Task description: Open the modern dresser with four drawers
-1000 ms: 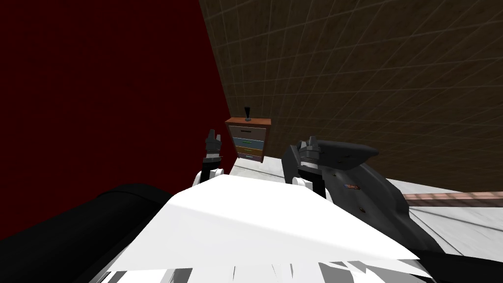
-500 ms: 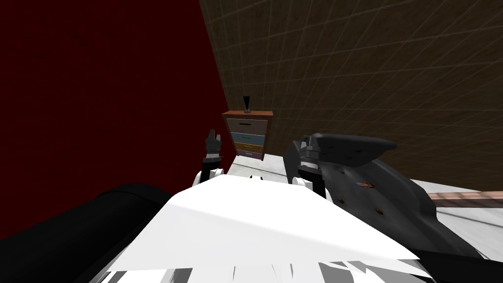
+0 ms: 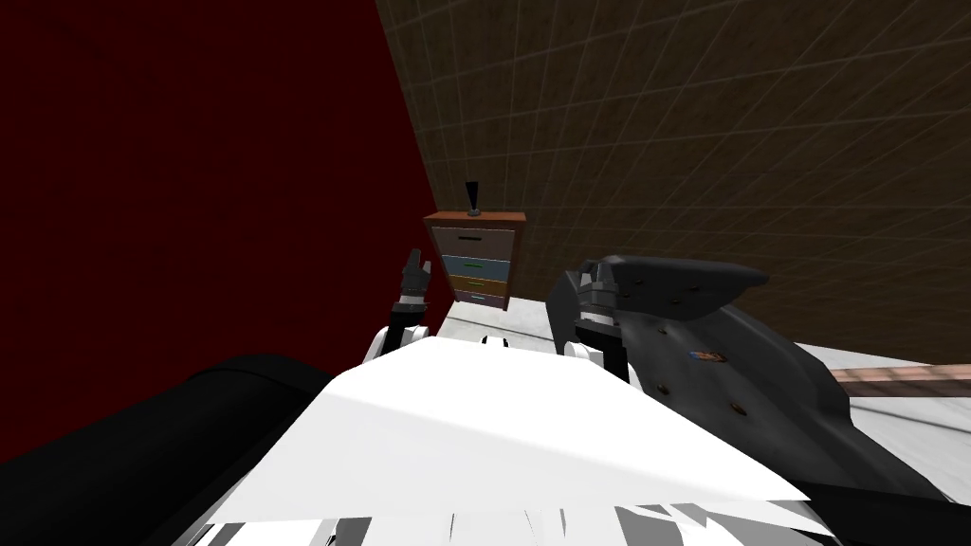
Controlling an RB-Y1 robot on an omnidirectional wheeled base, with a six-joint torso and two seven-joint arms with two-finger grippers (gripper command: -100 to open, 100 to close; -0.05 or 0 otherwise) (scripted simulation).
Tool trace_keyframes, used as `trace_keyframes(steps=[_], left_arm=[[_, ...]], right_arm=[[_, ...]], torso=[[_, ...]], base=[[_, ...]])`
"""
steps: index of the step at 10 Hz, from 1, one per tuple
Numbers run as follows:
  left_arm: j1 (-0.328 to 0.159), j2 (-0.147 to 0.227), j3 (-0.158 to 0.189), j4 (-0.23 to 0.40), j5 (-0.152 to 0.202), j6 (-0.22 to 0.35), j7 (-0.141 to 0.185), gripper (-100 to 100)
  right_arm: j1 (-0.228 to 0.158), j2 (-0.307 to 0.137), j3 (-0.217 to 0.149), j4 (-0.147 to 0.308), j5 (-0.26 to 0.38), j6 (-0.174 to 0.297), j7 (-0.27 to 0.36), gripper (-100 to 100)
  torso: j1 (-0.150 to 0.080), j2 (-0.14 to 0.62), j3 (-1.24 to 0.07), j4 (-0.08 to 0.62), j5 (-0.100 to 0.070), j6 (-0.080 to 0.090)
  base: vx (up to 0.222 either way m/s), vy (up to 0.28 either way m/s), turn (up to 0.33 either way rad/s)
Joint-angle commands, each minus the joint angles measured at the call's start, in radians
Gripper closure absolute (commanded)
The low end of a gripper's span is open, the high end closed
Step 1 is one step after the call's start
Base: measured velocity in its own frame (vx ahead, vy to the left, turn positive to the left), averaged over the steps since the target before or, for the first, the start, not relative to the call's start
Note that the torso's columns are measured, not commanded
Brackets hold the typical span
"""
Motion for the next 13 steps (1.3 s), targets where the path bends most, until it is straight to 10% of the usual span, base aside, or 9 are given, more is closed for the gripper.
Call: trace_keyframes(steps=[1,13], left_arm=[[-0.007,0.043,-0.009,0.006,-0.004,0.049,0.002,-100],[-0.040,0.012,-0.053,0.041,-0.024,0.274,0.012,-100]], right_arm=[[0.000,0.000,0.000,0.000,0.000,0.000,0.000,0],[0.000,0.000,0.000,0.000,0.000,0.000,0.000,0]], torso=[[0.000,-0.001,0.000,0.000,0.000,0.000],[0.000,0.002,0.001,0.001,0.000,0.000]], base=[[0.136,0.001,-0.066],[0.119,-0.009,-0.071]])
